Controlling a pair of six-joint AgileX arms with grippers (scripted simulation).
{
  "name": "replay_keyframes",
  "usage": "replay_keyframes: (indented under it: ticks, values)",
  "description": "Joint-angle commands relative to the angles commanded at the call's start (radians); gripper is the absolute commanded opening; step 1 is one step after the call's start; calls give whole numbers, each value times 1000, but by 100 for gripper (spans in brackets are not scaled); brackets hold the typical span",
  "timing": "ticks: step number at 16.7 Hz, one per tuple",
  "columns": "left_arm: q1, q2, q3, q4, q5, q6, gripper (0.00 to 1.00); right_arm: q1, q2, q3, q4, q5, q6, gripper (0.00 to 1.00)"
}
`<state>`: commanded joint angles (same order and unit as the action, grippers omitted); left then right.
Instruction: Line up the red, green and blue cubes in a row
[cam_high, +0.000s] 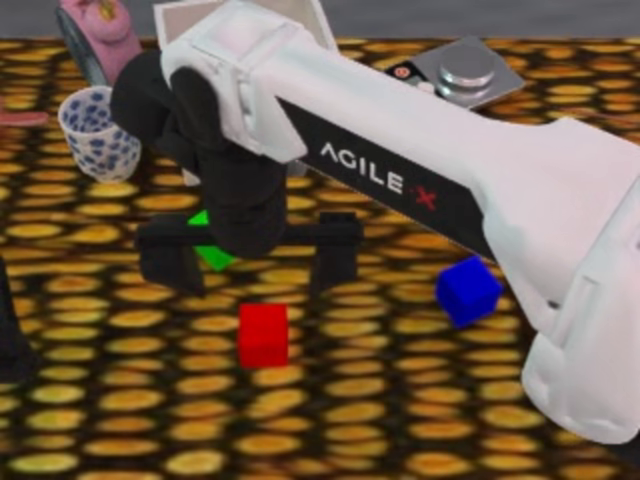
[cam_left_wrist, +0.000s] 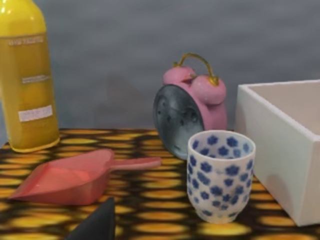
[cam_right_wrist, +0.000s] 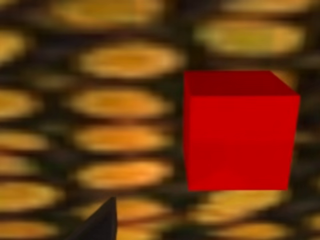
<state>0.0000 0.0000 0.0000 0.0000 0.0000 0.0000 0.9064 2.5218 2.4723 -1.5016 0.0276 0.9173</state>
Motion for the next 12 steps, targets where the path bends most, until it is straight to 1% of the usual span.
replay_keyframes:
  ticks: [4, 6, 9, 12]
  values:
    - [0, 0, 0, 0, 0, 0, 100, -6, -1, -1, 2, 0, 0, 100]
    - [-7, 23, 23, -17, 1, 6, 100, -16, -30, -26, 18, 9, -16, 100]
    - [-30, 117, 118, -82, 4, 32, 100, -60, -150, -130, 81, 41, -74, 100]
    - [-63, 290, 288, -191, 4, 73, 100, -138, -368, -313, 192, 83, -163, 100]
